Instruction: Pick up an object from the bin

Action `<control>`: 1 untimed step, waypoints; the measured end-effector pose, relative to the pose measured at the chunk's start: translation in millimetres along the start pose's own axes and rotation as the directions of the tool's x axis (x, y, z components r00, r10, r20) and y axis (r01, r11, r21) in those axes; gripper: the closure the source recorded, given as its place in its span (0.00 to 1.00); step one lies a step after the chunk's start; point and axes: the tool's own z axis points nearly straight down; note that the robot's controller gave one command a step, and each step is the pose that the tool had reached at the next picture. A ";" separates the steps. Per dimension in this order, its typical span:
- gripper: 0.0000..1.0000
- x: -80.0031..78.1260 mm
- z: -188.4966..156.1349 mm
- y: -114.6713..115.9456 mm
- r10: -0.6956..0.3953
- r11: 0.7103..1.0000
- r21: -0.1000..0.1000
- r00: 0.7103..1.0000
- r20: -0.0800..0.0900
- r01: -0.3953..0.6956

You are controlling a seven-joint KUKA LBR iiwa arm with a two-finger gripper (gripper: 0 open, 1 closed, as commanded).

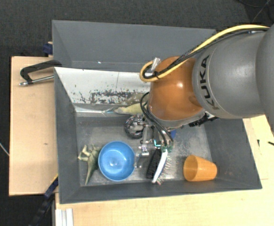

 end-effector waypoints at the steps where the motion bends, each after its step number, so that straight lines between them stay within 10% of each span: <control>1: 0.00 18.1 52.8 -6.3 0.212 0.977 0.000 0.977 0.002 -0.212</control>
Offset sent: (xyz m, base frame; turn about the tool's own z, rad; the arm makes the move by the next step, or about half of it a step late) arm -0.0176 -0.0068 -0.0516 0.2139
